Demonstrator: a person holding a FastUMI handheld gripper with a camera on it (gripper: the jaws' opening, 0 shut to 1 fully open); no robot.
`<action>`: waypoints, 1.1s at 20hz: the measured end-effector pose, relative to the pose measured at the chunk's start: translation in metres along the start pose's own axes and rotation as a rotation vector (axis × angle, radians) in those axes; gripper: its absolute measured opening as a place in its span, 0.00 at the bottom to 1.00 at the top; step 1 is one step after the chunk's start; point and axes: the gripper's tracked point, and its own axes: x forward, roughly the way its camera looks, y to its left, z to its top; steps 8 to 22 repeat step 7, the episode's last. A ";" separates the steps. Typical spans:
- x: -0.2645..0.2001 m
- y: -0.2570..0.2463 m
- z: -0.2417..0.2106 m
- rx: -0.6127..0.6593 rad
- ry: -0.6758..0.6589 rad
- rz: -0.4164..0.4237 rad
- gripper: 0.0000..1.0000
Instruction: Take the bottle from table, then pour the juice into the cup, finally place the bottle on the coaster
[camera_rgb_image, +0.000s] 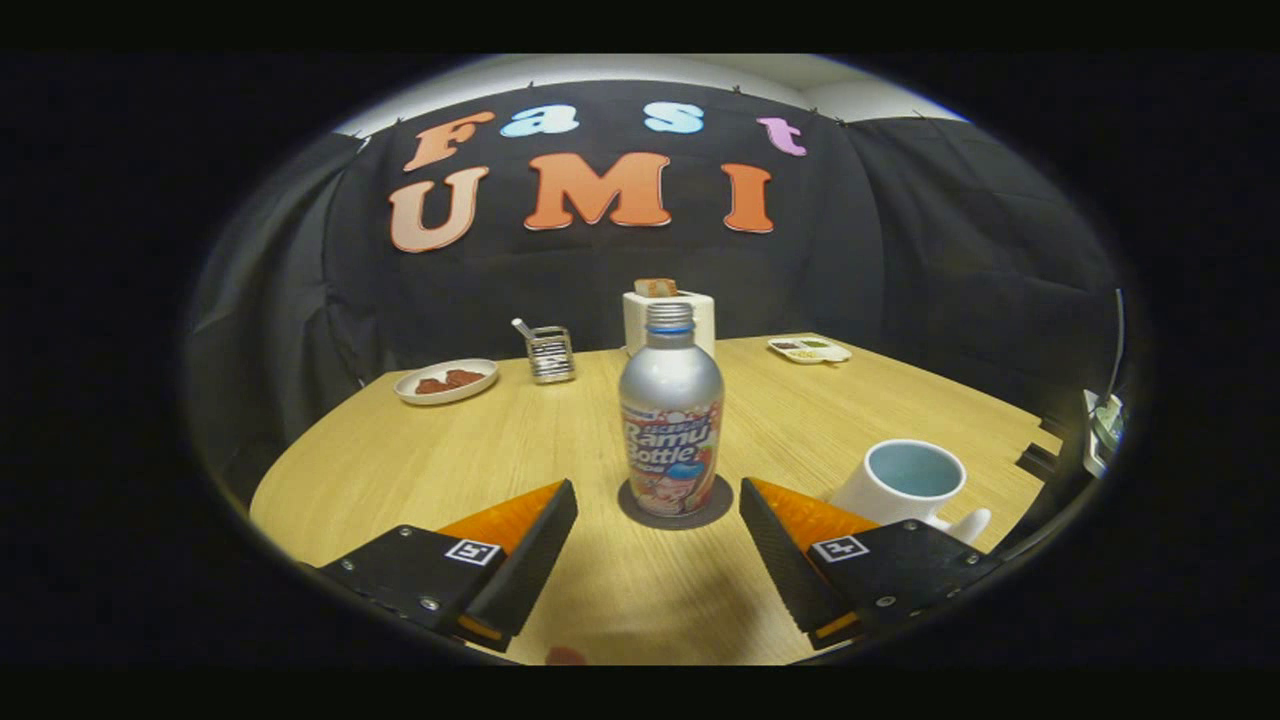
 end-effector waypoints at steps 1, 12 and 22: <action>-0.011 0.008 0.001 0.005 -0.008 0.016 0.97; -0.069 0.052 0.020 -0.056 -0.082 0.102 0.97; -0.069 0.052 0.020 -0.056 -0.082 0.102 0.97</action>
